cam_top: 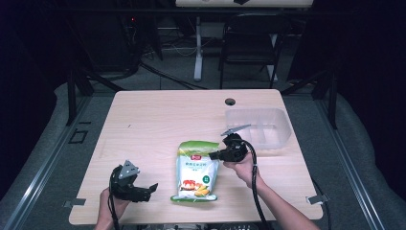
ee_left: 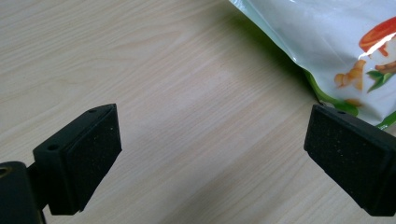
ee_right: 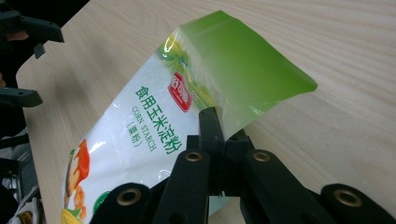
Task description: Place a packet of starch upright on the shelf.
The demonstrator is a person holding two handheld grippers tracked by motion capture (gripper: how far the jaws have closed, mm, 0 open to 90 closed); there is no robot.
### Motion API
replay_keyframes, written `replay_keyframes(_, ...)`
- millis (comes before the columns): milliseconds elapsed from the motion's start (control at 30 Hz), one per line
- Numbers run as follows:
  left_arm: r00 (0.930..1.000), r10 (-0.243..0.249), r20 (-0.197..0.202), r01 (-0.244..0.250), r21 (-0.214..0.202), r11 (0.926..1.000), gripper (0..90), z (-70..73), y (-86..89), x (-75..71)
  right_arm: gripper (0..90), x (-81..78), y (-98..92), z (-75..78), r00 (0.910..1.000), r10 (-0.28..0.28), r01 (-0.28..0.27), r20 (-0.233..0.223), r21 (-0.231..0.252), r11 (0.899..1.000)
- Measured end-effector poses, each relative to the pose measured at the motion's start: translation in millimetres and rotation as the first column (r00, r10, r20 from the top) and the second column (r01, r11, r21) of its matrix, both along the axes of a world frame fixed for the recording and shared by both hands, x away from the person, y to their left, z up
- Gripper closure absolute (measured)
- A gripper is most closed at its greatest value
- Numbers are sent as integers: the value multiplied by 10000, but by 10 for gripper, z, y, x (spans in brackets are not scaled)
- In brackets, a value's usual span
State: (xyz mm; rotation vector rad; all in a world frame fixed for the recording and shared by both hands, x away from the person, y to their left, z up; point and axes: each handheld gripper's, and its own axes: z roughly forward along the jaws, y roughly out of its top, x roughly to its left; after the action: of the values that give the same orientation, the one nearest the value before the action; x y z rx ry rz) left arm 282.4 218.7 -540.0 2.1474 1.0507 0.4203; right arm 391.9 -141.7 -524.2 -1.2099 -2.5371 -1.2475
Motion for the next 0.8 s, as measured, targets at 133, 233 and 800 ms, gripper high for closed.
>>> replay_keyframes(133, 10000, -22, 34, 22, 32, 10000, 39, -1, -24, -4, 900, -40, -16, 59, 9999, 63, -63, 112, 8, 10000)
replay_keyframes(233, 10000, -19, -48, 20, 108, 9999, 39, -2, -19, -2, 900, -88, -59, 153, 9997, 25, -31, 256, 235, 9997)
replay_keyframes(800, 9997, 183, -132, -181, 202, 9996, 51, 1, -9, 0, 900, -338, -193, 464, 9978, 210, -282, 633, 1154, 9929)
